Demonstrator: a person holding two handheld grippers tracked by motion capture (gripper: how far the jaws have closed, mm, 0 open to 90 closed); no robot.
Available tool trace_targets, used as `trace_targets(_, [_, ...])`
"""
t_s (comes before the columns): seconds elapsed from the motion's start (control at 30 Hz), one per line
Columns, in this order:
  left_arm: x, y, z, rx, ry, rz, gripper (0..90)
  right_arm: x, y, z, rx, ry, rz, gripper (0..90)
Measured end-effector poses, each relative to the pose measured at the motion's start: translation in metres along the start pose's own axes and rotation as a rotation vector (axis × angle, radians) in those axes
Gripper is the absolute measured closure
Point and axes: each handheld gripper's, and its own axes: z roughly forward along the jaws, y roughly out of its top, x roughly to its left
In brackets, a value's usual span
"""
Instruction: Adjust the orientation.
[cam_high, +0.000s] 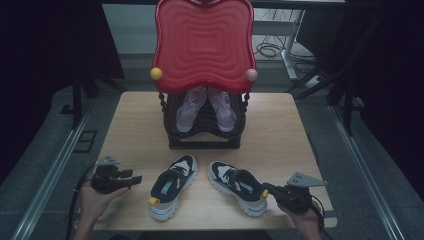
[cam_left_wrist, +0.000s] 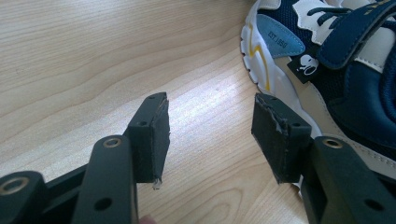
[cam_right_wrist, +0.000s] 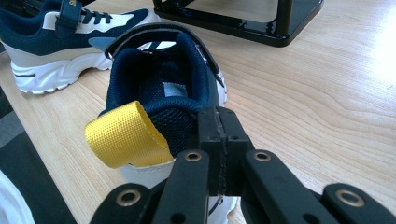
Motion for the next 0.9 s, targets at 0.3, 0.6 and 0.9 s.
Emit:
trace_targets(0.3, [-0.0005,0.0001,-0.0012,-0.002,0.001,0.0,46.1,0.0031,-0.0026,-0.0018,-0.003,0.001,0.002,89.2])
trace_targets(0.6, [-0.0017,0.0007,-0.0023,-0.003,0.002,0.002,46.1,0.0074,-0.0059,-0.0047,-0.006,0.01,0.0,89.2])
trace_targets(0.9, [-0.0021,0.0013,-0.006,-0.019,0.004,0.002,46.1,0.0036,-0.001,-0.0046,-0.014,0.006,0.004,89.2])
